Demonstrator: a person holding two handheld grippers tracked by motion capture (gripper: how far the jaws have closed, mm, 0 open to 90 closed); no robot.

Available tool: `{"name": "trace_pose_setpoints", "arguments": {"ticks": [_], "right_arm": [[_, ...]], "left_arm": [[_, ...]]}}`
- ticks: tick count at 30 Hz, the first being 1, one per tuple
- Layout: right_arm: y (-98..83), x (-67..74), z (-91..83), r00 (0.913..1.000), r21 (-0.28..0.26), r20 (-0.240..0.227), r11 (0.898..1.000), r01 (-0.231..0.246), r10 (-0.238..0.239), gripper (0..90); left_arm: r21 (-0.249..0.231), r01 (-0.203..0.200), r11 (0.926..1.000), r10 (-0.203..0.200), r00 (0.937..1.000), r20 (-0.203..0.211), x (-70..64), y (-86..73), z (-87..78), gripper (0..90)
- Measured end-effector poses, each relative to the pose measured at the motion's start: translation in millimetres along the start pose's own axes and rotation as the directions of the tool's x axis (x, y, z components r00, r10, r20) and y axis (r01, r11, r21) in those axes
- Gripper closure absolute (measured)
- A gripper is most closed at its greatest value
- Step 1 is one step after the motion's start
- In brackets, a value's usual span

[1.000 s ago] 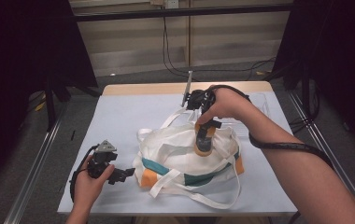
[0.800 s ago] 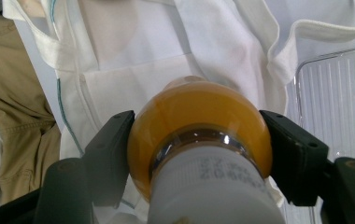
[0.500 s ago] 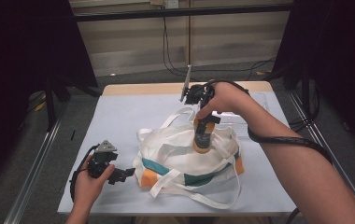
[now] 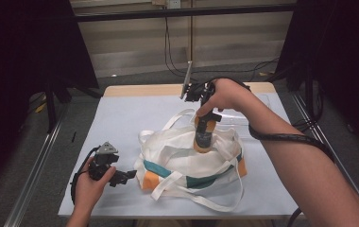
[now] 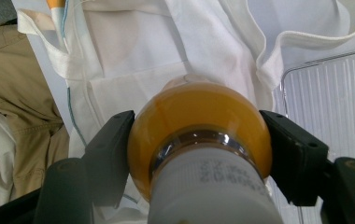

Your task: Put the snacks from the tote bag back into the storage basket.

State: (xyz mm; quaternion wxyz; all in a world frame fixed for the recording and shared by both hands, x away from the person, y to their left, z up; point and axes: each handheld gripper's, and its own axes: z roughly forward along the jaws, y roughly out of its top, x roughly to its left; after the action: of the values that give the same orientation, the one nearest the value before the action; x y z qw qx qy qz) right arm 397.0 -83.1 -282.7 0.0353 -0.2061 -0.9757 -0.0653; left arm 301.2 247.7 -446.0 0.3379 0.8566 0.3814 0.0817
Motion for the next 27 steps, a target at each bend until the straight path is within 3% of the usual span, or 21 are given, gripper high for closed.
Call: {"name": "trace_pose_setpoints", "arguments": {"ticks": [27], "right_arm": [[6.1, -13.5, -30.5, 0.9995, -0.01, 0.013, 1.0, -0.028, 0.029, 30.5]], "left_arm": [[0.019, -0.03, 0.9994, 0.03, 0.9995, 0.008, -2.6, 2.5, 1.3, 4.6]]}}
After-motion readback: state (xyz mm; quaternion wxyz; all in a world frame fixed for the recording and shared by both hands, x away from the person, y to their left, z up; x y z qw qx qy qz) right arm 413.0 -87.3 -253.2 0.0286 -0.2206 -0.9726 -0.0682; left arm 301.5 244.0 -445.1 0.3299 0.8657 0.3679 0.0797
